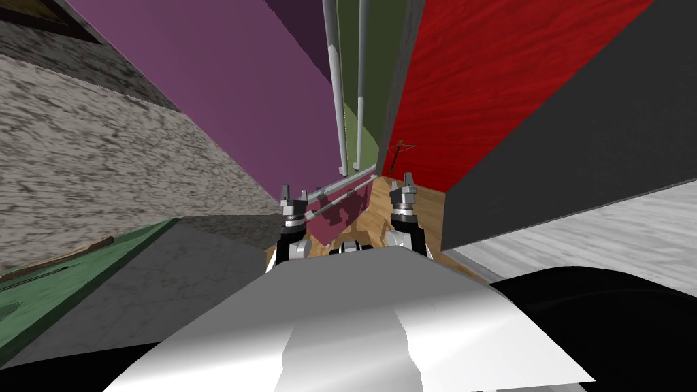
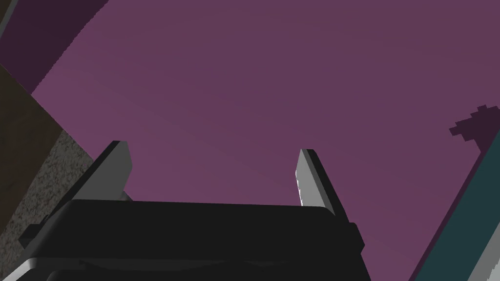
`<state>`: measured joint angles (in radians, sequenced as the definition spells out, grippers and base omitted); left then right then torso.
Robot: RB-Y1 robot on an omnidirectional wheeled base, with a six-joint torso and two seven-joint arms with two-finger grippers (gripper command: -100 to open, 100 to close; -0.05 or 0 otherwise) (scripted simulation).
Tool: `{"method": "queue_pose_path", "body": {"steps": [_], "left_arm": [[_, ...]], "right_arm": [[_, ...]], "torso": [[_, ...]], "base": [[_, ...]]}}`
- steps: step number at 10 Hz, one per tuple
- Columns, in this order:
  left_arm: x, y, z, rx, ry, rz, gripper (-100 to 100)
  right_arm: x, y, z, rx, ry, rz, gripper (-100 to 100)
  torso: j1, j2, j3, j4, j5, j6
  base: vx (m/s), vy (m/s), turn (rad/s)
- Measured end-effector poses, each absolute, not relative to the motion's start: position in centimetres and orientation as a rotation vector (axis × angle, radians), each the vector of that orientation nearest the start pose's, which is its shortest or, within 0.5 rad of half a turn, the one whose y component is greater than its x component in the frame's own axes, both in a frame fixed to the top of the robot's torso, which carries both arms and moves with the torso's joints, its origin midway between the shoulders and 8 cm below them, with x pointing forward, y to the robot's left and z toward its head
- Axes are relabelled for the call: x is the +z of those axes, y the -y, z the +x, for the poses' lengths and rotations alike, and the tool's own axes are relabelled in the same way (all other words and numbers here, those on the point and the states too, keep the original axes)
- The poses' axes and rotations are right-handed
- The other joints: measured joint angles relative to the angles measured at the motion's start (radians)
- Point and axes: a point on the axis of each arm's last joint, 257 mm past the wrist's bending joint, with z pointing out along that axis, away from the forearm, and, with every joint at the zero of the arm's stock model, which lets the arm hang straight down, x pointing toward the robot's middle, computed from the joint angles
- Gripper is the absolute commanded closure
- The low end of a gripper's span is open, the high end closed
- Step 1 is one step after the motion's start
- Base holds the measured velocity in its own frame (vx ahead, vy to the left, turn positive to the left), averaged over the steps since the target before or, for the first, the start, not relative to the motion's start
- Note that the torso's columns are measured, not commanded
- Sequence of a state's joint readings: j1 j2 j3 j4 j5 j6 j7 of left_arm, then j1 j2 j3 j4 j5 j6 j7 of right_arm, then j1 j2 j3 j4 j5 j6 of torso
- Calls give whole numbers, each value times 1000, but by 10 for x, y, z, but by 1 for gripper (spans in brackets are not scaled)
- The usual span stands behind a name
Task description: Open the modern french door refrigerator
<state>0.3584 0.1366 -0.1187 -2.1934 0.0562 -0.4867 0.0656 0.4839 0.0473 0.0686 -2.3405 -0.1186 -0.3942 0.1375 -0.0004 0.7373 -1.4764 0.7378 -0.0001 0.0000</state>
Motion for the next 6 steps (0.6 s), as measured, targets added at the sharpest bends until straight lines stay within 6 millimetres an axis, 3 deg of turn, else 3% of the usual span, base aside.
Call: {"method": "queue_pose_path", "body": {"steps": [6], "left_arm": [[10, -166, 385, -1743, -700, -626, -100]], "right_arm": [[36, 272, 351, 1324, -568, 745, 0]], "torso": [[1, -1, -1, 0, 0, 0]], "base": [[165, -147, 173]]}}
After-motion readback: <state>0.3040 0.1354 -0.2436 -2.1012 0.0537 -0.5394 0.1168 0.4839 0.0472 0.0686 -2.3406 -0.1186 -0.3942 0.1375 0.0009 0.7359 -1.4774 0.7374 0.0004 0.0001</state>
